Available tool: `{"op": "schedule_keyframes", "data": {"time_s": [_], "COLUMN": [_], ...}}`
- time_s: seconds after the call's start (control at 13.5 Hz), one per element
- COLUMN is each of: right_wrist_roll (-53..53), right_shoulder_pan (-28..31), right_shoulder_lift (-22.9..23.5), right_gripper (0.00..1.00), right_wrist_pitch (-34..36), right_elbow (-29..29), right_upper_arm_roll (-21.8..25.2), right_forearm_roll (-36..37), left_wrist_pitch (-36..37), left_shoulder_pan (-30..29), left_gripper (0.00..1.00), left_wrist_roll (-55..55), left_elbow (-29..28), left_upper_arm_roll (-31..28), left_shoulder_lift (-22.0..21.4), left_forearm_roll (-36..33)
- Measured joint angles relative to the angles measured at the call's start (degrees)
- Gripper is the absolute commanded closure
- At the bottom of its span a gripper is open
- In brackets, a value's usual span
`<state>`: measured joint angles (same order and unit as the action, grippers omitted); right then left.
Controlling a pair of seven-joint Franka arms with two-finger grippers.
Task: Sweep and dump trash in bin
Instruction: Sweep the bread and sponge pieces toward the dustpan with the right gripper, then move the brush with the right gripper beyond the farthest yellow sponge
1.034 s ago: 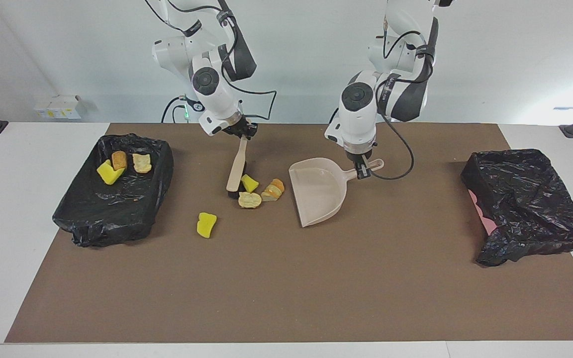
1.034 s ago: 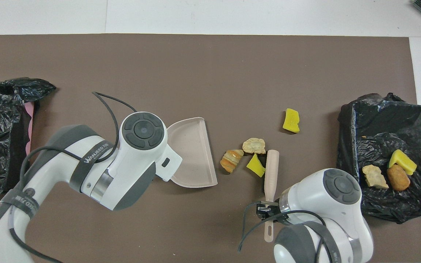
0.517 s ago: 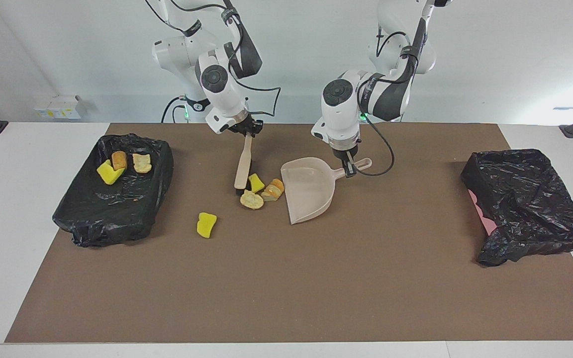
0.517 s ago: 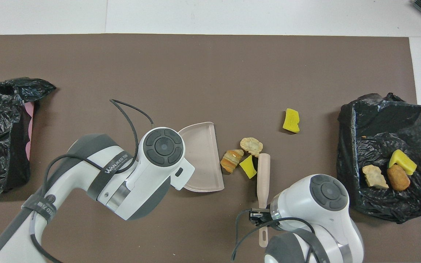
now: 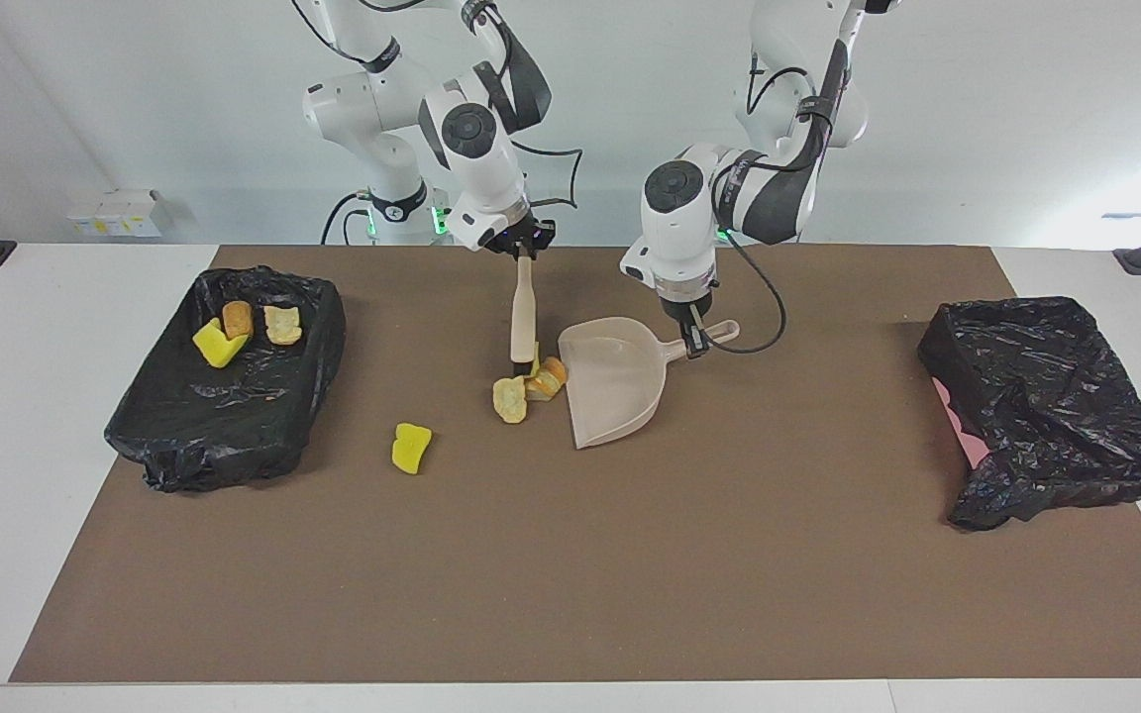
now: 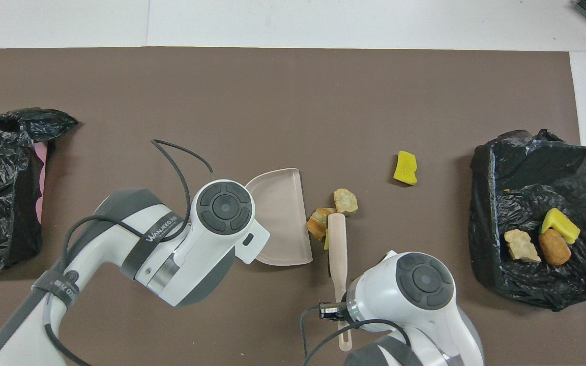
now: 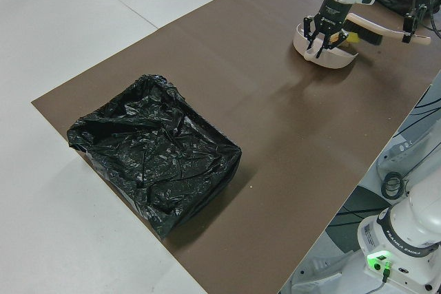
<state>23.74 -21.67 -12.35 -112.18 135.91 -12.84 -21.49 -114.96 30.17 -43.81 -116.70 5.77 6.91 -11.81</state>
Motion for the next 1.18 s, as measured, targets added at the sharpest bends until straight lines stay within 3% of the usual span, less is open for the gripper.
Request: {"op": "schedule_keyframes", "data": {"time_s": [0.3,0.59,1.18], "right_wrist_roll": [0.3,0.5,-11.2], "right_shoulder_pan": [-2.0,-0.5,16.2], "right_shoulder_lift": [4.1,7.0,11.5], "right_gripper": [1.0,1.0,1.0], "right_wrist_pitch": [2.2,5.2,2.0], "right_elbow": [-6.9,-10.7,-11.4], "right_upper_arm_roll": [-0.1,0.4,1.0], "right_forearm_roll": [0.3,9.1,22.3], "left_wrist_pitch": [-1.4,-1.6,-1.7], "left_shoulder_pan": [0.0,-0.1,-0.3], "left_gripper": [1.0,1.0,1.0], "left_wrist_roll": [0.0,0.1,6.8], "left_elbow": [-0.7,-0.8,-1.4], "left_upper_arm_roll": [-0.1,-0.1,0.0], "left_shoulder_lift": [0.0,0.0,-0.1], "left_forearm_roll": [0.0,0.0,0.0]}}
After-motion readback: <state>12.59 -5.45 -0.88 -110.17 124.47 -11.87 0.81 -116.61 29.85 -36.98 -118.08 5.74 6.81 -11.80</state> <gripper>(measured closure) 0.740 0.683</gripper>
